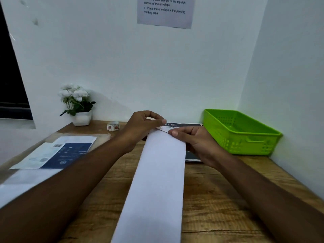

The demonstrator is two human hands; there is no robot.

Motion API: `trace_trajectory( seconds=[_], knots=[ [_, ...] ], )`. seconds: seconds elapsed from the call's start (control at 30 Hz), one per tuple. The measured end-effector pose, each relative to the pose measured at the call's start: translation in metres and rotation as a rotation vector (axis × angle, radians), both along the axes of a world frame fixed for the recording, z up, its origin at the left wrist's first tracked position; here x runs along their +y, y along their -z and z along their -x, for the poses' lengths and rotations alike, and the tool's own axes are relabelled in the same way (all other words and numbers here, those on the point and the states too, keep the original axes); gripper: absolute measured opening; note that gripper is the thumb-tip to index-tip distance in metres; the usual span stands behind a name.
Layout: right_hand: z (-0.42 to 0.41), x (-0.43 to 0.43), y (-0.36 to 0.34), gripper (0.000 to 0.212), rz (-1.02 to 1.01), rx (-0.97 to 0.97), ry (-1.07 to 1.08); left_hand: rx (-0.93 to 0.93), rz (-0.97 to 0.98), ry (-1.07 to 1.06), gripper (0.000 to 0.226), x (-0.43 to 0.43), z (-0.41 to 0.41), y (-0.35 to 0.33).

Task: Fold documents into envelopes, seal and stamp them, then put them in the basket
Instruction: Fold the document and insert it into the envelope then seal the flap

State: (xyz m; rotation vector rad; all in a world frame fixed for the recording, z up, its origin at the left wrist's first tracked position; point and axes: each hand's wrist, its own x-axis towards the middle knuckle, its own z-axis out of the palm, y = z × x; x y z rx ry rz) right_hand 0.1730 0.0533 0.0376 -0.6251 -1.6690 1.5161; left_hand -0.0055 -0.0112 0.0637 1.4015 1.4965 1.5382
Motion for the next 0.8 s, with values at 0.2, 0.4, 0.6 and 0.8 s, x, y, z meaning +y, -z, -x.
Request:
trace_trajectory(
  seconds=[0.2, 0.4, 0.6, 0.8],
  knots=[
    [0.001, 0.002, 0.002, 0.014, 0.002, -0.026, 0.007, 0.136, 0.185, 0.103, 0.012, -0.003, 0.001, 0.001],
    [0.001, 0.004, 0.0, 0.03, 0.084, -0.062, 0.14, 0.145, 0.229, 0.079, 0.011, 0.001, 0.009, 0.001],
    [0.003, 0.002, -0.003, 0.023, 0.034, -0.129, 0.108, 0.182, 0.244, 0.106, 0.007, 0.0, 0.008, 0.002],
    [-0.023, -0.004, -0.019, 0.032, 0.061, -0.484, -0.293, 0.062, -0.026, -0.118, 0.006, 0.001, 0.039, -0.003]
  ],
)
